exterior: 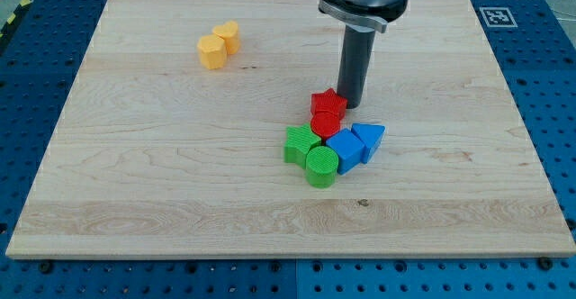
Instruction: Place arm on right side of blue triangle
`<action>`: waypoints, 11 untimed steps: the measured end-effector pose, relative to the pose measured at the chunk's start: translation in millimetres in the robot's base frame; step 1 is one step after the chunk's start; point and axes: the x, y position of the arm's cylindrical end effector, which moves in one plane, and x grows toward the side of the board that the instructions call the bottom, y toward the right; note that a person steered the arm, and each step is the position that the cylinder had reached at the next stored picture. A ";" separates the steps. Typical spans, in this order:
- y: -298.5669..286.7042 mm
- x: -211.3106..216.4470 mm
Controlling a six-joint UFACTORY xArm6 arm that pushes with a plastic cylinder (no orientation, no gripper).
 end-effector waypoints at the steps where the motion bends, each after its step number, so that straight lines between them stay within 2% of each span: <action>1: 1.9 4.7; 2: 7.0 9.7; 4: 69.7 15.0; 6: 92.1 73.4; 7: 92.1 75.1; 8: 67.1 73.3; 11: 56.5 33.4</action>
